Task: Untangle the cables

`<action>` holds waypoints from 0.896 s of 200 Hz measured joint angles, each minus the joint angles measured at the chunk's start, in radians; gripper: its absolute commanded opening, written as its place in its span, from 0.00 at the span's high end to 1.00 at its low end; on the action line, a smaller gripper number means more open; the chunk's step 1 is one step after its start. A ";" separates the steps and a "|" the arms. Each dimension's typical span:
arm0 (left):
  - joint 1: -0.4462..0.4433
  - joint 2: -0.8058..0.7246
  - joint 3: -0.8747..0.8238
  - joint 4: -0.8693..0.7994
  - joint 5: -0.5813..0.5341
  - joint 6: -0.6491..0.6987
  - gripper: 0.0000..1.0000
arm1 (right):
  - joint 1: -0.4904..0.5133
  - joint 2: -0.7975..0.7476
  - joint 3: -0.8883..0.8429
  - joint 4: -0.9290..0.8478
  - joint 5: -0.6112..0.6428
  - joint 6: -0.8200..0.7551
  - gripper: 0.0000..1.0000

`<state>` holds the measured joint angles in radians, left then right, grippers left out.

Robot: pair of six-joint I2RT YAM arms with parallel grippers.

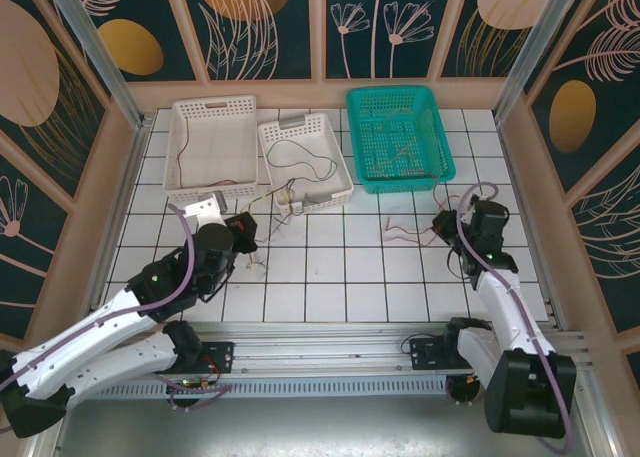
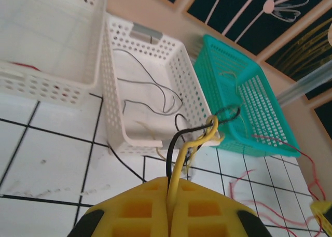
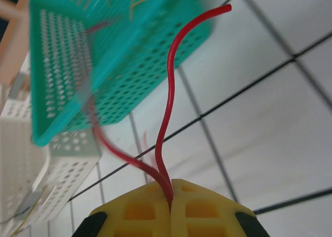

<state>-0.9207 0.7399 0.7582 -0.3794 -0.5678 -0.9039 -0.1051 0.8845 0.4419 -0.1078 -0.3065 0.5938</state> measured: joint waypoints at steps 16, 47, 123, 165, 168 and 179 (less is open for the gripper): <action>0.000 -0.013 0.011 -0.024 -0.021 0.011 1.00 | -0.029 -0.041 -0.011 -0.013 -0.007 0.001 1.00; 0.001 -0.008 0.011 -0.032 -0.010 0.021 1.00 | -0.015 -0.052 -0.013 0.026 -0.101 0.000 1.00; 0.001 0.192 -0.045 0.206 0.198 0.044 1.00 | 0.351 -0.007 0.023 0.086 -0.098 -0.043 1.00; 0.001 0.340 -0.068 0.378 0.311 0.079 1.00 | 0.354 -0.076 0.023 0.109 -0.072 -0.039 1.00; 0.001 0.348 -0.069 0.389 0.320 0.083 1.00 | 0.354 -0.089 0.023 0.111 -0.069 -0.038 1.00; 0.001 0.380 -0.071 0.428 0.349 0.094 1.00 | 0.354 -0.130 0.023 0.122 -0.063 -0.037 1.00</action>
<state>-0.9195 1.1202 0.6872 0.0490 -0.2188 -0.8101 0.2489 0.7540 0.4648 0.0143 -0.3695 0.5564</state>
